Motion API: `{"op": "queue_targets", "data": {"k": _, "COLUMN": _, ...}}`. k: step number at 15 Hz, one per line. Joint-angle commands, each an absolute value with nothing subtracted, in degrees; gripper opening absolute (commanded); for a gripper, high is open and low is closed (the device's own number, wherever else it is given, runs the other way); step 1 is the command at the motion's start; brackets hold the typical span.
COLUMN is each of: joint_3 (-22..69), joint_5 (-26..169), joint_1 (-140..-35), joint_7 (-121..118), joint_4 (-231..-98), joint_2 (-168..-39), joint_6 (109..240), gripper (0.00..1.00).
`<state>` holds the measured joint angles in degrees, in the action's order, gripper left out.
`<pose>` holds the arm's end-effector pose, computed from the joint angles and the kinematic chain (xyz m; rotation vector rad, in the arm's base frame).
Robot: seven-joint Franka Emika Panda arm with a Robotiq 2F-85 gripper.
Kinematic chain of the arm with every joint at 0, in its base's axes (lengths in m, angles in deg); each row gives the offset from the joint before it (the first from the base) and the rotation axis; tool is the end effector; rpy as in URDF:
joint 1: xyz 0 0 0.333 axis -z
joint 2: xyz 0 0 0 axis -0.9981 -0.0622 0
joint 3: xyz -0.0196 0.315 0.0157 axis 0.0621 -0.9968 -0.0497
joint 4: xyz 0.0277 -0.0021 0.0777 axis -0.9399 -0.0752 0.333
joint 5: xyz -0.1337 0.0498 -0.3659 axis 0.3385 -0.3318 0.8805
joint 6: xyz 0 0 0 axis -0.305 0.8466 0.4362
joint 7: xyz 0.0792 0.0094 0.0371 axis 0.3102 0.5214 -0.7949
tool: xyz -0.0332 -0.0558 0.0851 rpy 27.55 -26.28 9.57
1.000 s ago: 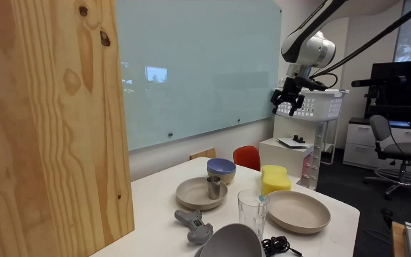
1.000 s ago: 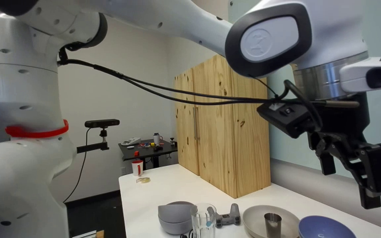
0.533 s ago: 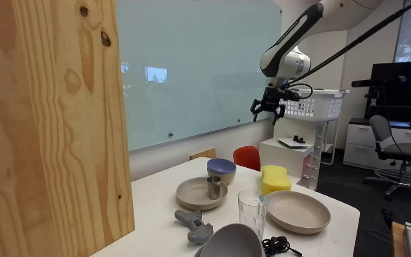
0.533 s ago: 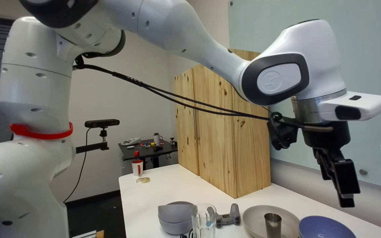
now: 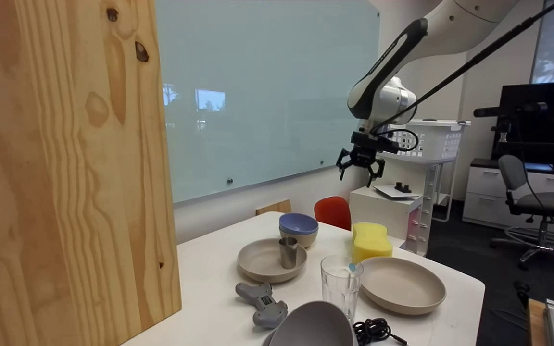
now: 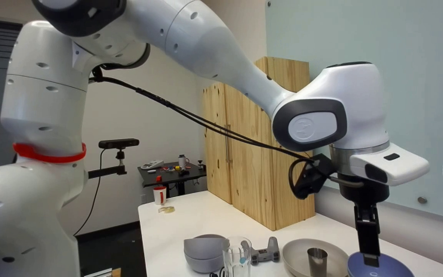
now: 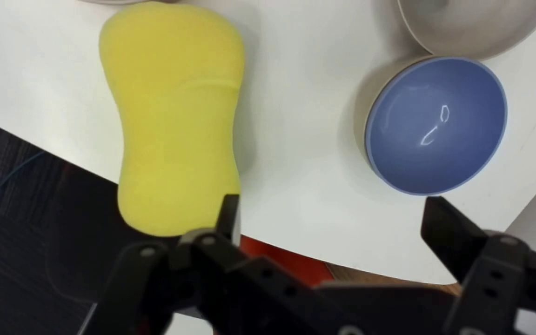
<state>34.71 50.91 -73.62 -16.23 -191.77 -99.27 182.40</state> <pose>0.5257 -0.2772 0.3455 -2.5956 1.4789 -0.3149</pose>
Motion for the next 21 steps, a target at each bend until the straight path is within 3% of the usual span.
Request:
{"op": "queue_targets", "data": {"k": 1, "joint_3": 33.3, "joint_5": 46.7, "joint_1": -72.4, "joint_7": -14.5, "joint_4": -194.2, "joint_2": -100.6, "joint_6": 186.0, "gripper": 1.0}}
{"op": "queue_targets", "data": {"k": 13, "joint_3": 33.0, "joint_5": 39.3, "joint_1": -67.4, "joint_7": -6.1, "joint_4": -200.1, "joint_2": -102.7, "joint_6": 187.5, "gripper": 1.0}}
{"op": "queue_targets", "data": {"k": 21, "joint_3": 34.6, "joint_5": 41.7, "joint_1": -64.5, "joint_7": -3.7, "joint_4": -200.0, "joint_2": -104.5, "joint_6": 181.5, "gripper": 1.0}}
